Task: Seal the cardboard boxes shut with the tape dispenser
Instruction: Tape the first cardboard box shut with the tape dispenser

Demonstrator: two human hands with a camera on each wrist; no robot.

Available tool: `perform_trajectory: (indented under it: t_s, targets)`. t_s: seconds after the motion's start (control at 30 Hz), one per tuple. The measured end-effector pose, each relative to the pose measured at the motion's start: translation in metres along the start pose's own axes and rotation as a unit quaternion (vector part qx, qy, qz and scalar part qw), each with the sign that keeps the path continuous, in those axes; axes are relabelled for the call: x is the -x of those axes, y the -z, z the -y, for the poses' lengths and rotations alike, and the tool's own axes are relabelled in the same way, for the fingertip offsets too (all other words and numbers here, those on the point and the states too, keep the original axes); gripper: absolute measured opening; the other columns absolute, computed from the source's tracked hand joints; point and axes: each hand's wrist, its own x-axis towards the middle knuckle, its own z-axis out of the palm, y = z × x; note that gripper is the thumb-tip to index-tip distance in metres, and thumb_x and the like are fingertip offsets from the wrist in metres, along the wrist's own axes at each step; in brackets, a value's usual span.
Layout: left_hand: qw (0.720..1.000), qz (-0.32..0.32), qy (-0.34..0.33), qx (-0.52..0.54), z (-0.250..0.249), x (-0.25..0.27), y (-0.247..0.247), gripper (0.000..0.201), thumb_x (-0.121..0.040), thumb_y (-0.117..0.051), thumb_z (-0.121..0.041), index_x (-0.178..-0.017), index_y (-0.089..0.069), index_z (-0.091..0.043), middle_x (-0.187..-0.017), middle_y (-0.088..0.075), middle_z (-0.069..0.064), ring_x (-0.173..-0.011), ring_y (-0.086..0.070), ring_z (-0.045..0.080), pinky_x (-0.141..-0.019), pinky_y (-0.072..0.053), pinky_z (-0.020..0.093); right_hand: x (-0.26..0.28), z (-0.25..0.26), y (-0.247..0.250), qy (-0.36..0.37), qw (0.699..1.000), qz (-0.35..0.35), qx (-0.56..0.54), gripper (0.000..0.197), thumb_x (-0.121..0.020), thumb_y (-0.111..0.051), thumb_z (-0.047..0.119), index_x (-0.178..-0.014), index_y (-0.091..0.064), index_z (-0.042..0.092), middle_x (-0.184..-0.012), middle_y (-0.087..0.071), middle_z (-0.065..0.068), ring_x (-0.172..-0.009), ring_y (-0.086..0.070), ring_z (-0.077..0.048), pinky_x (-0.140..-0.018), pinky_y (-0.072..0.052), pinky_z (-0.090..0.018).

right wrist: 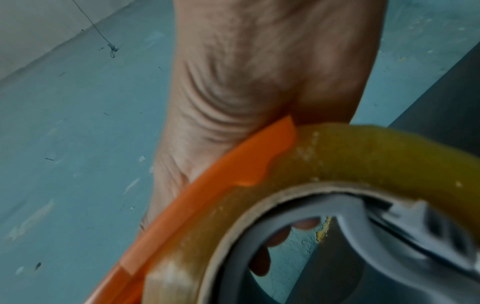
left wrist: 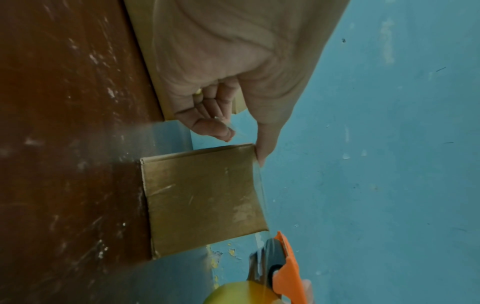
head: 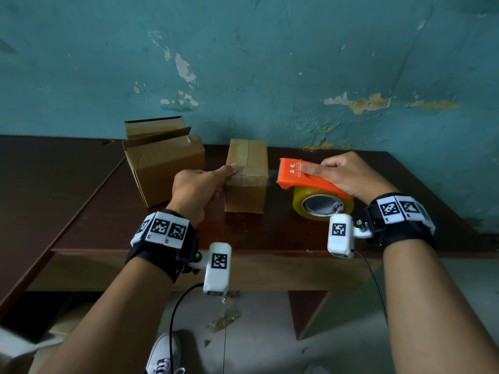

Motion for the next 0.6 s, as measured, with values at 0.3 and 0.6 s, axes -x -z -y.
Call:
perform_trajectory:
  t_s: [0.3,0.6]
  targets:
    - [1.000,-0.019,-0.014,-0.005,0.001,0.000,0.001,0.050,-0.066,-0.099,-0.046,-0.092,-0.079,-0.009,-0.074,-0.074,0.001,-0.067,-0.063,0.014,-0.069,-0.055,0.029,0.005,0.000,0.005,-0.010,1.000,-0.006,0.004,0.062,-0.076,-0.076,0.070,-0.090,-0.081,0.010,-0.082,-0.079,-0.012,-0.065,-0.072,-0.016,-0.070,-0.053,-0.029]
    - [0.998,0.033,0.019,0.042,0.001,0.001,-0.001,0.044,-0.072,-0.097,-0.039,-0.095,-0.076,-0.008,-0.069,-0.069,0.000,-0.072,-0.061,0.018,-0.088,-0.061,0.038,0.008,0.002,0.012,-0.031,0.999,-0.007,0.042,0.067,-0.067,-0.079,0.076,-0.084,-0.081,0.011,-0.082,-0.077,-0.013,-0.071,-0.072,-0.021,-0.074,-0.052,-0.034]
